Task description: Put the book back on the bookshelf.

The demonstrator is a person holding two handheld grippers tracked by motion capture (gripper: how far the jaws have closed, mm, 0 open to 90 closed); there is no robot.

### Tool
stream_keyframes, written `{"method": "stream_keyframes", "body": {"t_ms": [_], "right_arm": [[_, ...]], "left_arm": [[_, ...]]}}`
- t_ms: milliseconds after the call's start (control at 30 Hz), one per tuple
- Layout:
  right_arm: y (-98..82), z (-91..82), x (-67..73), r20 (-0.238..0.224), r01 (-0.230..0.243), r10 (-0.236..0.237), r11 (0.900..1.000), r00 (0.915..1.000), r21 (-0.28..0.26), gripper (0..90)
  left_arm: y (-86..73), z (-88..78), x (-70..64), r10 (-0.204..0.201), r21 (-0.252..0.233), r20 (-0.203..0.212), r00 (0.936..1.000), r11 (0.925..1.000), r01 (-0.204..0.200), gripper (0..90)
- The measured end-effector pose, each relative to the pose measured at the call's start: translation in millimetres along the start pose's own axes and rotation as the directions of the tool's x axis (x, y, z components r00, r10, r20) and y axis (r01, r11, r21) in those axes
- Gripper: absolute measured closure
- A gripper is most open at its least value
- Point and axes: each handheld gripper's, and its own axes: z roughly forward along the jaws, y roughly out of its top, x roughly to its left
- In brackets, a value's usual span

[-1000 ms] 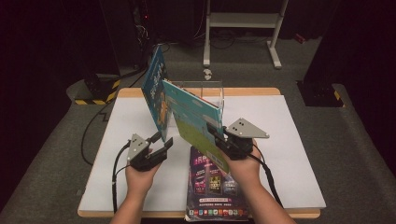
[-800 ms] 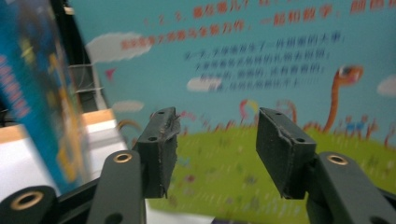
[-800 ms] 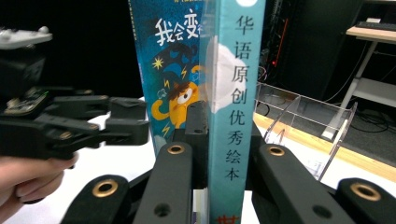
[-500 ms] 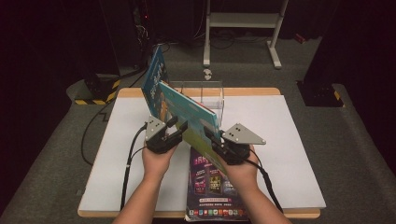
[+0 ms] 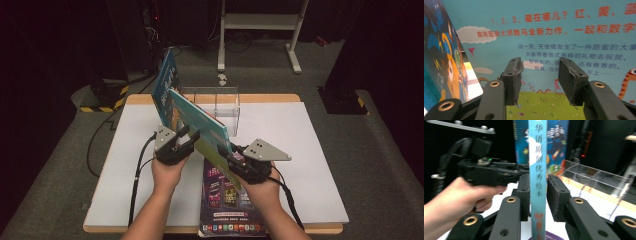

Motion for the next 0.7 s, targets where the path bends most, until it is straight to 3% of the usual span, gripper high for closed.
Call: {"method": "stream_keyframes", "body": {"t_ms": [233,367,700], "right_arm": [[-11.0,-16.9,-4.6,-0.086,-0.037,0.036,0.999,0.9956,-0.015,68.0],[-14.8,-19.5,-5.7,-0.128,-0.051,0.048,0.999,0.9905,-0.014,71.6],[-23.0,-14.8,11.9,-0.211,-0.018,0.02,1.0,0.9773,0.01,68.8]], "left_arm": [[-0.5,-0.9,0.1,0.004,0.0,0.001,1.0,1.0,-0.004,52.8],[-0.9,-2.9,0.0,0.002,-0.003,0.0,1.0,1.0,-0.002,52.4],[-3.5,-9.4,1.3,0.012,-0.003,0.006,0.9999,0.9999,-0.012,51.9]]}}
